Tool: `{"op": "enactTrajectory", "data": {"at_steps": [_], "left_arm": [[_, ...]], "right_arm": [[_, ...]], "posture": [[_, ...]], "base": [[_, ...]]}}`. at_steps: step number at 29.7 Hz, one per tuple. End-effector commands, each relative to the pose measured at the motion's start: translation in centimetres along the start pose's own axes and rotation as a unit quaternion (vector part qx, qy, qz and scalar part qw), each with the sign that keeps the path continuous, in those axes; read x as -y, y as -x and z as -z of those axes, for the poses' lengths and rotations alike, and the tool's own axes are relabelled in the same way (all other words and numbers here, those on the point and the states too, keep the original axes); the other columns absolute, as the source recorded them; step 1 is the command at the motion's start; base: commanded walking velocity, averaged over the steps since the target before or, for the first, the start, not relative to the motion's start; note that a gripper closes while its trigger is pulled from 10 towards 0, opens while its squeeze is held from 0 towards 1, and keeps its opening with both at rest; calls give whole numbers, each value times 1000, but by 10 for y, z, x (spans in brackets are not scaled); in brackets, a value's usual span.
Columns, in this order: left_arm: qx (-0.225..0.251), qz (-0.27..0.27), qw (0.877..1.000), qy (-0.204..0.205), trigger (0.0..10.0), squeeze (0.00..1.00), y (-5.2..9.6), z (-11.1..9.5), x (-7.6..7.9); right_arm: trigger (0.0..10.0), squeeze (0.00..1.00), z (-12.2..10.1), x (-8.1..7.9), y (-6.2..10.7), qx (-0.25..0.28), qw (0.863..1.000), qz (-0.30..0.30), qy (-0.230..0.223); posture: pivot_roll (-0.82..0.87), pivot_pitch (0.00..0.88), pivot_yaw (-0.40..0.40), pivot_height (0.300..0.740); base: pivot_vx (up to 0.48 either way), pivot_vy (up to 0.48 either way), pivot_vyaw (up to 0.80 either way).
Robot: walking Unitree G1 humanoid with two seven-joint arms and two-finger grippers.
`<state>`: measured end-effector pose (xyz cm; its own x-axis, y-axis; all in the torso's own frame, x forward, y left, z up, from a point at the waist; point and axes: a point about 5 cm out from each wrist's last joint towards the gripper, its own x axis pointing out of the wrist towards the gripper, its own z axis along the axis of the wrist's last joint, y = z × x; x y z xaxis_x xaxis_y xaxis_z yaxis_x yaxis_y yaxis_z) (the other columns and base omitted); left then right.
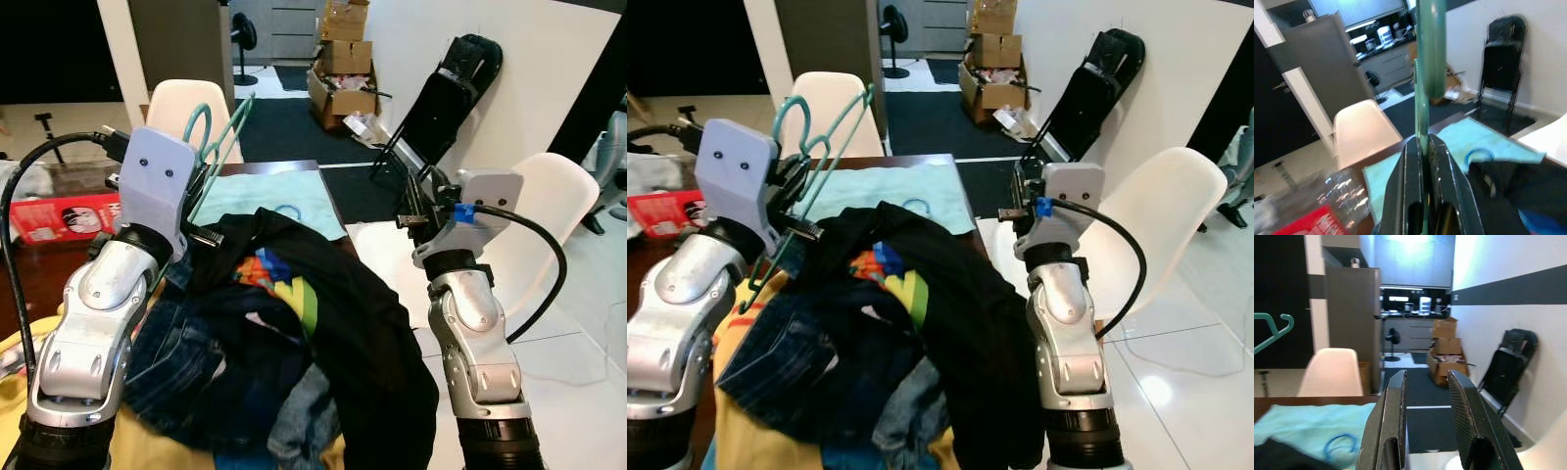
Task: Hang hanger
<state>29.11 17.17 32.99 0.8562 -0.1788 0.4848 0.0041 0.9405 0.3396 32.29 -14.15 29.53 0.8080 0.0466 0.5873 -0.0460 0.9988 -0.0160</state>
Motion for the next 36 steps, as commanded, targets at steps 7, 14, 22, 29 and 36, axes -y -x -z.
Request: {"op": "enactTrajectory", "data": {"at_steps": [7, 14, 22, 29, 36], "left_arm": [[-4, -2, 1000, 6, 10000, 0, -1, 2, 1], [-4, -1, 1000, 6, 10000, 0, -1, 2, 1], [-4, 0, 1000, 7, 10000, 0, -2, 3, 3], [-5, 2, 1000, 8, 10000, 0, -2, 4, 4], [-6, 3, 1000, 8, 10000, 0, -2, 5, 5]], "right_arm": [[10000, 0, -1, 1, 3, -3, 1000, -6, -8], [10000, 0, 0, 0, 4, -10, 1000, -13, -1], [10000, 0, 0, 1, 4, -15, 1000, -16, 5], [10000, 0, 3, 0, 6, -22, 999, -22, 8], [10000, 0, 4, -1, 6, -24, 999, -25, 8]], "posture": [[24, 190, -22, 740], [13, 191, -25, 740], [7, 189, -22, 740], [10, 183, -21, 740], [11, 181, -20, 740]], "base": [[-348, 0, 0], [-342, 0, 0], [-341, 0, 0], [-341, 0, 0], [-341, 0, 0]]}}
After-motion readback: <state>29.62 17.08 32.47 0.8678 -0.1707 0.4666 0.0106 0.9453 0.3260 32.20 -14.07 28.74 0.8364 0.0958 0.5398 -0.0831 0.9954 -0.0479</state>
